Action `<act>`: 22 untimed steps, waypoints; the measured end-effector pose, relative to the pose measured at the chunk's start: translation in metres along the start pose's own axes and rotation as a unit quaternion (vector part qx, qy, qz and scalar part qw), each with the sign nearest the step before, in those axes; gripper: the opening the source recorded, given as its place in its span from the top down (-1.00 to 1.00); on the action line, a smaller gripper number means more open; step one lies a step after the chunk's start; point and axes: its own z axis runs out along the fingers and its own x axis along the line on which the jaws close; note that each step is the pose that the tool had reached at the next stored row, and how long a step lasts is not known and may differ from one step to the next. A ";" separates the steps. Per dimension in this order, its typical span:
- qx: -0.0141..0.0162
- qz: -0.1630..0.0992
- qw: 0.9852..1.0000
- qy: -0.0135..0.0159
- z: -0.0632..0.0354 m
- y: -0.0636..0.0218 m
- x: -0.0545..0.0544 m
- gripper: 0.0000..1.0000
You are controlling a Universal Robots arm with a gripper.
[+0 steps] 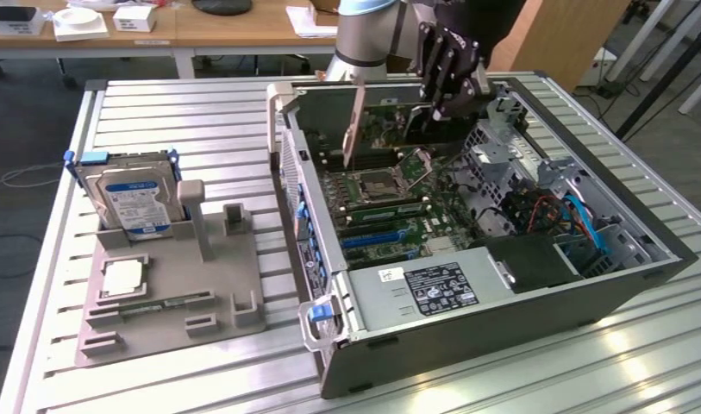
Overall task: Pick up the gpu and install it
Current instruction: 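Insert the gpu into the slot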
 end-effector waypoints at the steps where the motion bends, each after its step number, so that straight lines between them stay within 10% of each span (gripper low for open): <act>1: 0.000 0.000 1.000 0.000 0.0008 0.0000 0.000 0.45; 22: 0.000 0.000 1.000 0.001 0.0154 -0.0005 0.003 0.45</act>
